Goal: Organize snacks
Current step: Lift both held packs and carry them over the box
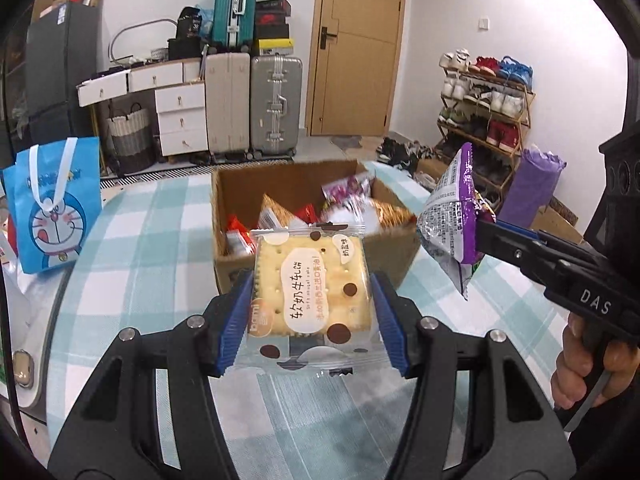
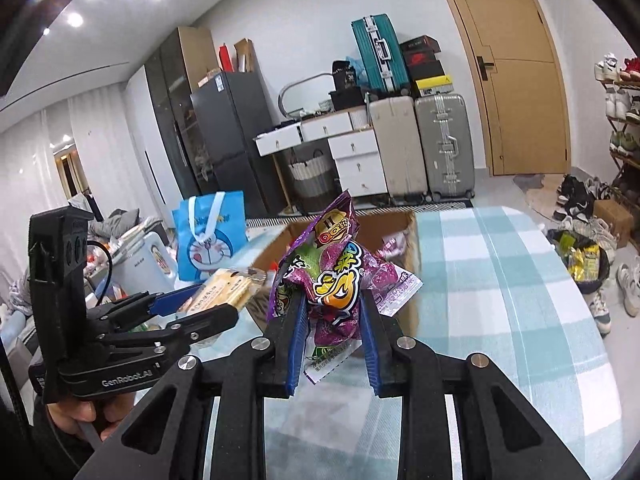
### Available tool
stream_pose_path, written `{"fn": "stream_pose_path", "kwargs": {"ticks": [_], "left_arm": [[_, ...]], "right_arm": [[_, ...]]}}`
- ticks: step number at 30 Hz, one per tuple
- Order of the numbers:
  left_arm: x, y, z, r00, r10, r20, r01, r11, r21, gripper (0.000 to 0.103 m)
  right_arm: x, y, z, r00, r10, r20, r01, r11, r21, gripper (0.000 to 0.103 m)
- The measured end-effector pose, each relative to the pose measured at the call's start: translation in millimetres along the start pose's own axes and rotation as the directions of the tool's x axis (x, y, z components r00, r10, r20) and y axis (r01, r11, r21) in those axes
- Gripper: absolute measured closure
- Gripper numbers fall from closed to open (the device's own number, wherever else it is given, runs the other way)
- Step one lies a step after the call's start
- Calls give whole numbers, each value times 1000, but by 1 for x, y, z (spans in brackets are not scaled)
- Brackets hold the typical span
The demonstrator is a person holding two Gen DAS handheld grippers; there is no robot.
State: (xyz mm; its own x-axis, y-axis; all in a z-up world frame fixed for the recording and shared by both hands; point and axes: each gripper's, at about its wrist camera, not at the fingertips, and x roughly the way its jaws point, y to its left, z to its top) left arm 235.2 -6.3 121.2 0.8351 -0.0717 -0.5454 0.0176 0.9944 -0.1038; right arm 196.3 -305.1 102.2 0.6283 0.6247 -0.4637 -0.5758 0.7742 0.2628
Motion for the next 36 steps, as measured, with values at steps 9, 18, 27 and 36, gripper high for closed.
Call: {"fn": "stream_pose_path", "kwargs": {"ticks": [9,18,27,36], "left_arm": [[1,18,29,999,24,21,-23,999,-41,48],[22,21,22,1000,24,-6,-25,998,-55,48],[30,20,24,1000,28,-4,-29,998,-47,48],[34,21,25,999,35,-4,-35,999,-42,48]], "right_arm": [[22,4,14,1000,-25,14,26,999,-21,90],[35,-17,-14,991,-56,-122,55,998,-5,63],[82,-35,-53,936,-93,-339,111,993,34,34],[96,-38,-59,939,-52,-340,75,996,56,54]]}}
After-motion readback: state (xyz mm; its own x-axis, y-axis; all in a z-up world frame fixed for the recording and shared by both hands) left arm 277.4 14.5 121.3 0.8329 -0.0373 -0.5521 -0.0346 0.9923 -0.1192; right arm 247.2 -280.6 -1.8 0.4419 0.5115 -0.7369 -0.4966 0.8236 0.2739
